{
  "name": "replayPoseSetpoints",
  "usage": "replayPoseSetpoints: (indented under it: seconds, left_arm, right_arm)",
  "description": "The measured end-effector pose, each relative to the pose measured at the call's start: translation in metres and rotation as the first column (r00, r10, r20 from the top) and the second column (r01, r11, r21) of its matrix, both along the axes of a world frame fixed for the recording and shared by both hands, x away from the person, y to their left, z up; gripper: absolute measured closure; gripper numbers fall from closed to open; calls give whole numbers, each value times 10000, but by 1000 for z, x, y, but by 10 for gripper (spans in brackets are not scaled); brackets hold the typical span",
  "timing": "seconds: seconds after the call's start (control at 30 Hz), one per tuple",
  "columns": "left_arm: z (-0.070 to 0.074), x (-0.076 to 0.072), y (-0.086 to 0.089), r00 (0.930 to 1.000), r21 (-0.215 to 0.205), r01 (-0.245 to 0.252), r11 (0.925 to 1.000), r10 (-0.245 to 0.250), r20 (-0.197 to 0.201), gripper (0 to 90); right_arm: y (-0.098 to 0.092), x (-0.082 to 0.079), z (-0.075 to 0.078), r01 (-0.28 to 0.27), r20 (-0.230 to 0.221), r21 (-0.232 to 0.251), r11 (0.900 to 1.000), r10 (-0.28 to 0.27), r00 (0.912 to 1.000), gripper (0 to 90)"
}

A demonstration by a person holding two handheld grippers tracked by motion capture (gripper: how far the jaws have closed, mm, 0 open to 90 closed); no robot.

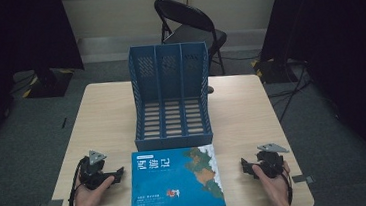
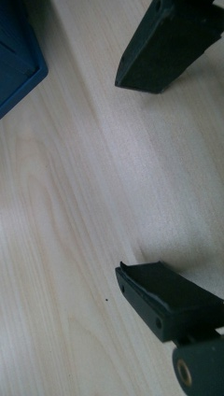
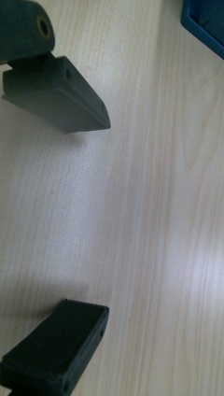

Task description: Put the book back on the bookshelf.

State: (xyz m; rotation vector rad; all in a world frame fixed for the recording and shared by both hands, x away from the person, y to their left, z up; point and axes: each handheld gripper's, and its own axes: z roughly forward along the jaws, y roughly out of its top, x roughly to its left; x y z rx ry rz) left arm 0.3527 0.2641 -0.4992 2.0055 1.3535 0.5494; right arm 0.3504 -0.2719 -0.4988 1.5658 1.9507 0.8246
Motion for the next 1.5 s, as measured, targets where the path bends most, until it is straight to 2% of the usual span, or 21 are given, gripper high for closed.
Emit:
replayPoseSetpoints:
  seconds: [0.43, 0.57, 0.63, 0.73, 0.8, 0.83, 0.87, 0.9, 0.97, 1.0, 1.03, 1.1, 1.17, 1.2, 1.23, 1.27, 1.3, 1.33, 1.4, 1.43, 1.5]
  left_arm:
    - [7, -4, 2, 9991, 39, 253, 9997, -252, -341, 230]
    - [17, -12, 1, 9988, 176, 429, 9989, -425, -236, 306]
    - [25, -18, 0, 9979, -227, 623, 9978, -626, -140, 325]
    - [33, -24, -3, 9956, -865, 900, 9922, -920, -190, 345]
    - [37, -26, -8, 9909, -1417, 1254, 9819, -1310, -311, 404]
    - [37, -26, -8, 9909, -1417, 1254, 9819, -1310, -311, 404]
    - [42, -29, -12, 9895, -1349, 1404, 9809, -1438, -151, 412]
    - [42, -29, -12, 9895, -1349, 1404, 9809, -1438, -151, 424]
    - [51, -32, -13, 9893, -1358, 1456, 9800, -1456, 101, 427]
    - [59, -34, -14, 9877, -1707, 1562, 9729, -1530, 317, 437]
    - [59, -34, -14, 9877, -1707, 1562, 9729, -1530, 317, 442]
    - [70, -35, -18, 9882, -1702, 1514, 9737, -1454, 475, 456]
    - [79, -33, -22, 9825, -1586, 1841, 9700, -1769, 581, 455]
    - [87, -30, -26, 9771, -1822, 2109, 9604, -2016, 683, 454]
    - [87, -30, -26, 9771, -1822, 2109, 9604, -2016, 683, 453]
    - [94, -29, -32, 9747, -1524, 2142, 9648, -2008, 982, 453]
    - [94, -29, -32, 9747, -1524, 2142, 9648, -2008, 982, 452]
    - [97, -31, -36, 9791, -1128, 1893, 9754, -1788, 971, 452]
    - [97, -33, -39, 9782, -1019, 1886, 9767, -1777, 1071, 453]
    - [96, -35, -38, 9756, -1031, 1926, 9758, -1791, 1274, 476]
    - [92, -37, -35, 9777, -1502, 1991, 9684, -1858, 978, 485]
  right_arm:
    - [-1, -1, 5, -126, -191, 515, 9986, 136, 9997, 154]
    - [6, -3, 10, -933, -693, 1085, 9897, 1012, 9925, 190]
    - [13, -6, 15, -1367, -632, 1283, 9823, 1457, 9873, 238]
    - [21, -11, 24, -1967, -209, 1765, 9644, 2035, 9789, 296]
    - [28, -18, 45, -2573, 766, 2009, 9452, 2467, 9661, 364]
    - [28, -18, 45, -2573, 766, 2009, 9452, 2467, 9661, 364]
    - [31, -20, 57, -2888, 1194, 2357, 9279, 2673, 9562, 401]
    - [31, -20, 57, -2888, 1194, 2357, 9279, 2673, 9562, 401]
    - [34, -21, 70, -3301, 1620, 2456, 9114, 2972, 9410, 419]
    - [40, -22, 83, -3745, 1961, 2465, 8939, 3324, 9225, 424]
    - [40, -22, 83, -3745, 1961, 2465, 8939, 3324, 9225, 424]
    - [52, -19, 102, -4330, 2429, 2290, 8718, 3796, 8927, 434]
    - [57, -17, 107, -4520, 2470, 2280, 8624, 3978, 8836, 443]
    - [68, -11, 115, -4923, 2480, 2063, 8456, 4415, 8623, 477]
    - [68, -11, 115, -4923, 2480, 2063, 8456, 4415, 8623, 477]
    - [76, -8, 116, -5123, 2403, 2003, 8351, 4651, 8521, 489]
    - [79, -5, 114, -5182, 2341, 1972, 8322, 4733, 8492, 503]
    - [82, -3, 111, -5216, 2240, 1977, 8299, 4798, 8483, 533]
    - [85, -1, 107, -5174, 2135, 2012, 8318, 4783, 8519, 550]
    - [86, 1, 102, -5150, 2033, 2112, 8308, 4780, 8545, 578]
    - [88, 3, 90, -5142, 1831, 2419, 8229, 4817, 8570, 610]
